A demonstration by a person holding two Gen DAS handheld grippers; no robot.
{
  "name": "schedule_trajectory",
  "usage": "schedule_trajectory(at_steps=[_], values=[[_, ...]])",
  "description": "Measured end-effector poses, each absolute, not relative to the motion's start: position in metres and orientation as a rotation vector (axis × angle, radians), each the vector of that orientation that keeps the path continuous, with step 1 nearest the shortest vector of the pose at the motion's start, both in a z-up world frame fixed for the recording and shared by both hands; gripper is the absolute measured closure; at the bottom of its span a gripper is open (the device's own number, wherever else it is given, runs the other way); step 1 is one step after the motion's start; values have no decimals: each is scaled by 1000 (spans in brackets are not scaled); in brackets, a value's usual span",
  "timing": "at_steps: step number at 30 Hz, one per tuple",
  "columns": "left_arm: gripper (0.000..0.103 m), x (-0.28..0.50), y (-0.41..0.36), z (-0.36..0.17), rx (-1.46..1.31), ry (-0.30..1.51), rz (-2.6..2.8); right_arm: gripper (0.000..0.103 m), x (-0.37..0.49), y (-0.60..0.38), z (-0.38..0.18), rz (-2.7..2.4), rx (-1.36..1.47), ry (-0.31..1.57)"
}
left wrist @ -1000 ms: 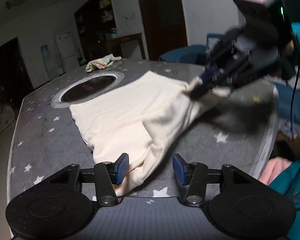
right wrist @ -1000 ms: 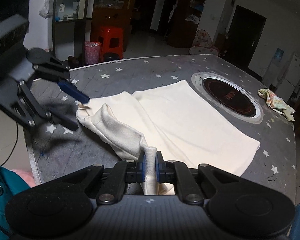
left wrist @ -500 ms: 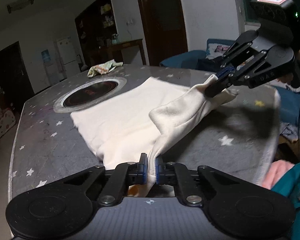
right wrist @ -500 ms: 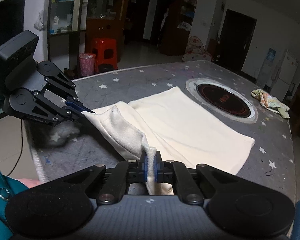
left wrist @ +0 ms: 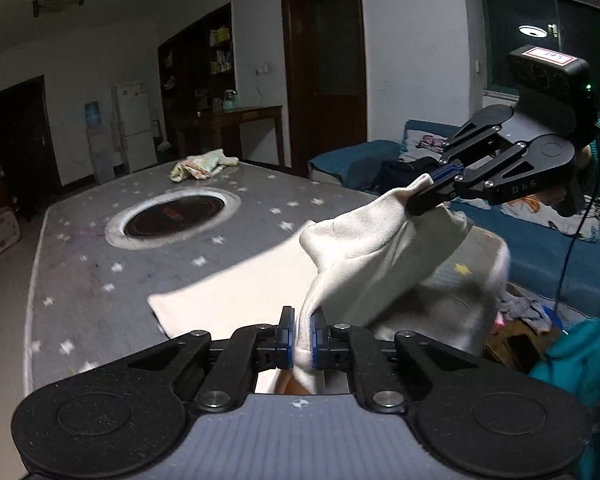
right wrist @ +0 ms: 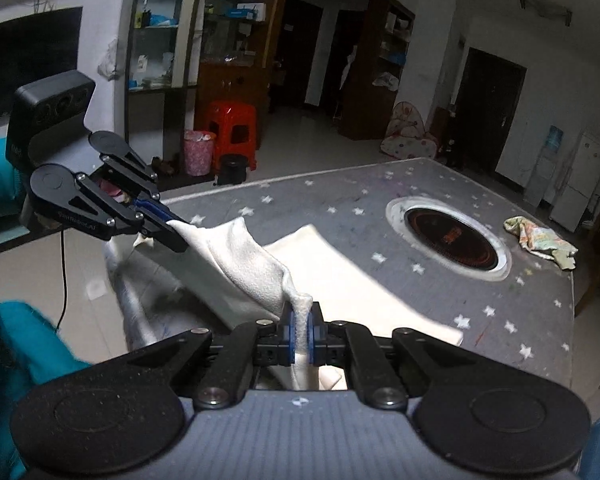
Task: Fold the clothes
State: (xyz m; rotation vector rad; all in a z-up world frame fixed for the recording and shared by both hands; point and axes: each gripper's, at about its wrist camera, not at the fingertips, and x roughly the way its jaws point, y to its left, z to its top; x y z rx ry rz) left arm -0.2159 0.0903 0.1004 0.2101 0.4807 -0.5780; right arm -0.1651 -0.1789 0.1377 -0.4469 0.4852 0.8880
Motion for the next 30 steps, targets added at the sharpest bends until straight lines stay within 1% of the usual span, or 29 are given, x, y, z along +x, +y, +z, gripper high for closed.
schedule_trajectory(at_steps=[5, 11, 15, 20, 21, 23, 24, 25, 28, 30], values=[[95, -165, 89, 107, 256, 482, -534, 98, -121, -170, 142, 838, -449, 486], [95, -94, 90, 91, 267, 532, -475, 98, -54, -149, 129, 793, -478, 518], [95, -54, 91, 69, 259, 579, -426, 98, -12, -134, 106, 760, -495, 555], [94, -19, 90, 36, 232, 660, -354, 98, 29, -117, 64, 727, -474, 629], [91, -16, 91, 32, 225, 669, -345, 98, 34, -115, 55, 721, -465, 646], [89, -13, 93, 27, 217, 680, -332, 95, 43, -111, 40, 714, -451, 677], [86, -13, 95, 27, 213, 681, -327, 93, 46, -111, 35, 707, -445, 685], [83, -13, 96, 27, 211, 679, -317, 88, 47, -112, 33, 697, -441, 683], [83, -16, 101, 32, 208, 669, -290, 83, 47, -122, 39, 679, -415, 674], [82, -17, 105, 34, 195, 666, -273, 82, 43, -134, 49, 670, -402, 660]])
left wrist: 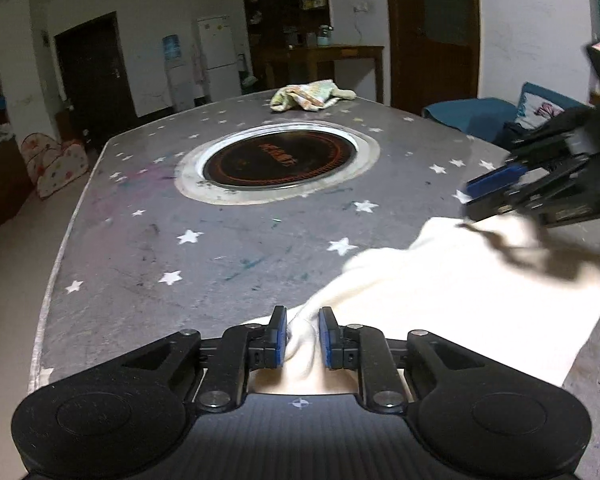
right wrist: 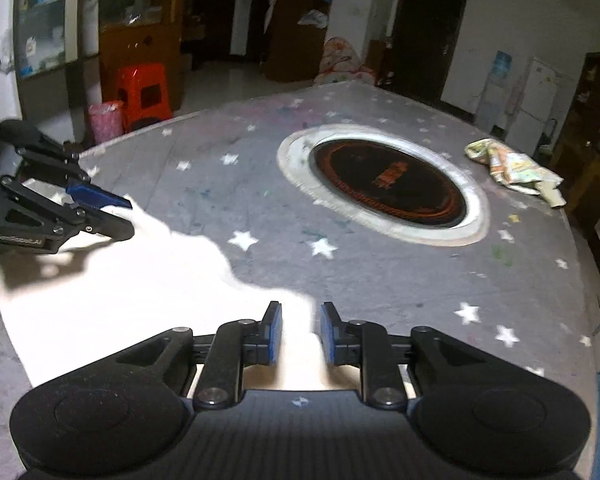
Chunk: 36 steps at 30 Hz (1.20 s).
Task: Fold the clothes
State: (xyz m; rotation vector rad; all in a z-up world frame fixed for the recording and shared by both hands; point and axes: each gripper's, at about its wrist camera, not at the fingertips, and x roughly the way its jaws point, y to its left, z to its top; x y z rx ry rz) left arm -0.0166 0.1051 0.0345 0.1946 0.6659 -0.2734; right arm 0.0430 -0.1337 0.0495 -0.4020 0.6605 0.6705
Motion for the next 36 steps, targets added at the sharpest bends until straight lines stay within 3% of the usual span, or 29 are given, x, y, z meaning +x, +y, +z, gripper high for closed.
schedule_trajectory(at_steps=[9, 21, 26, 32, 36], values=[[82, -15, 114, 47, 130, 652, -133, 82, 6, -193, 65, 597, -351, 701], [82, -60, 30, 47, 115, 658, -431, 82, 18, -204, 37, 584, -239, 774], [81, -70, 16, 33, 171, 657, -479, 99, 17, -201, 35, 593, -243, 758], [78, -75, 18, 31, 172, 649, -495, 100, 4, -191, 58, 556, -343, 620], [77, -77, 17, 31, 172, 641, -494, 99, 15, -186, 35, 541, -385, 719]])
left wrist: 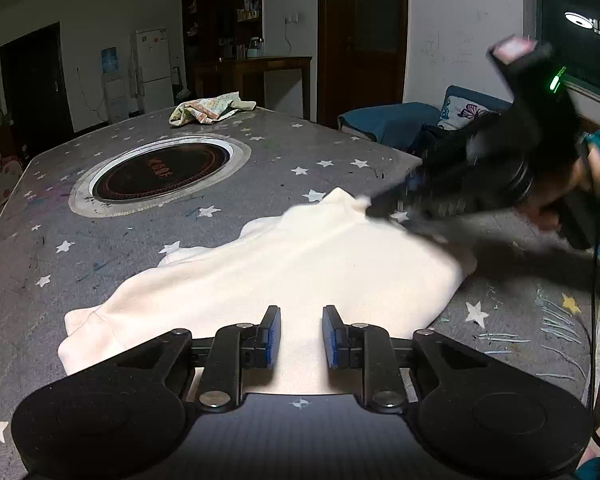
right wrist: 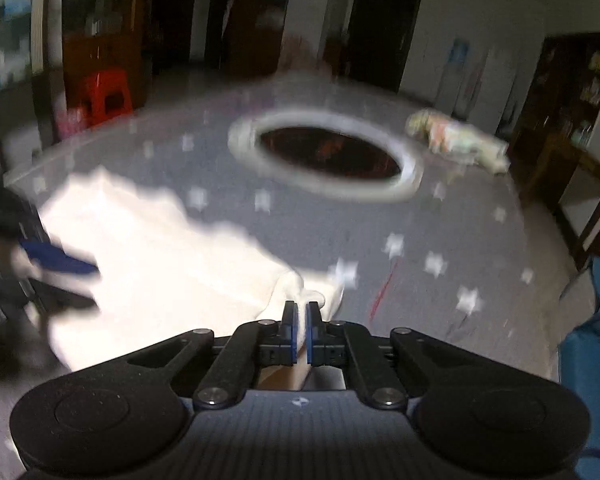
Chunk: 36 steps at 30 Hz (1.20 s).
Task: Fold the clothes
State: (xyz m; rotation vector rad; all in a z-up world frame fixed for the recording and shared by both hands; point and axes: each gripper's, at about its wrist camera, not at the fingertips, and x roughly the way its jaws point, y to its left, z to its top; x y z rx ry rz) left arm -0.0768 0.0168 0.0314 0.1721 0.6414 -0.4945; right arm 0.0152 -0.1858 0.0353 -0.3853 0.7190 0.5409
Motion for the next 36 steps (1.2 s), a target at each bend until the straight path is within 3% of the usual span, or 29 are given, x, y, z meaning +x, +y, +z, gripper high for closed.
schedule_trajectory(at_steps=[9, 16, 23, 31, 36], values=[[73, -84, 20, 40, 156, 615, -493, 97, -18, -197, 70, 611, -326, 671], [72, -86, 28, 30, 125, 649, -476, 97, -38, -187, 37, 701, -326, 782], [69, -97, 65, 38, 17, 644, -383, 96, -38, -186, 55, 713, -304, 740], [66, -109, 93, 31, -43, 653, -313, 94, -26, -181, 38, 706, -280, 790], [60, -104, 98, 38, -42, 626, -274, 83, -29, -179, 45, 711, -280, 767]])
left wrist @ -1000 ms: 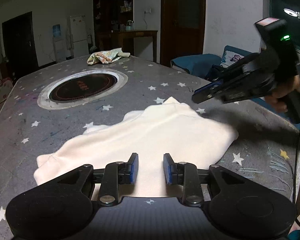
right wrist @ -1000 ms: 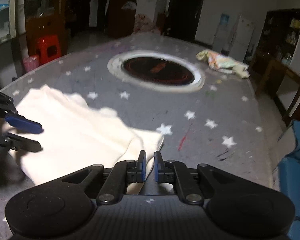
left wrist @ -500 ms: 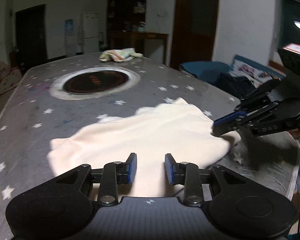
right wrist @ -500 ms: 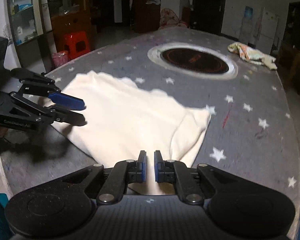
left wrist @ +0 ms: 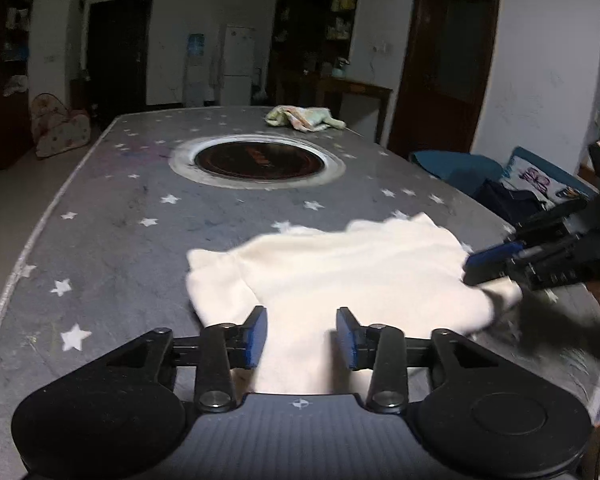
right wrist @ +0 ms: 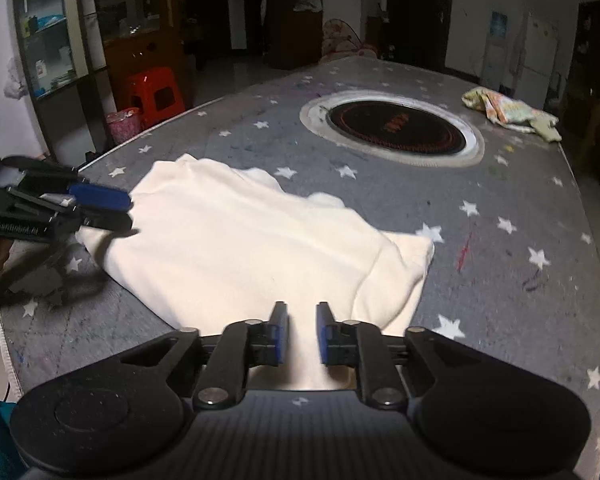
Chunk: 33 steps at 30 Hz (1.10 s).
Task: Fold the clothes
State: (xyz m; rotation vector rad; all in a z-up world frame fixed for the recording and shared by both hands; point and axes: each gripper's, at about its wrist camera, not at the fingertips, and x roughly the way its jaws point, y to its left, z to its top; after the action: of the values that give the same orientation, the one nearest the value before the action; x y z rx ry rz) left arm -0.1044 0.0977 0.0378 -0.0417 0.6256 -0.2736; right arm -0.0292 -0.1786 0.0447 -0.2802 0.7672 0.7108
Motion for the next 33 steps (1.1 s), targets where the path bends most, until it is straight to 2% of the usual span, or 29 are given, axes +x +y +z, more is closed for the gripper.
schedule_trajectory(at_steps=[3, 10, 16, 24, 33], values=[[61, -94, 107, 27, -60, 685, -228, 83, -26, -177, 37, 706, -273, 792], [62, -74, 100, 53, -71, 630, -281, 83, -17, -170, 54, 718, -286, 743], [71, -34, 80, 53, -78, 650, -339, 83, 12, -150, 55, 724, -281, 719], [71, -4, 79, 26, -68, 717, -308, 83, 47, -149, 24, 664, -237, 777], [70, -5, 79, 28, -74, 720, -294, 82, 35, -146, 37, 671, -236, 755]])
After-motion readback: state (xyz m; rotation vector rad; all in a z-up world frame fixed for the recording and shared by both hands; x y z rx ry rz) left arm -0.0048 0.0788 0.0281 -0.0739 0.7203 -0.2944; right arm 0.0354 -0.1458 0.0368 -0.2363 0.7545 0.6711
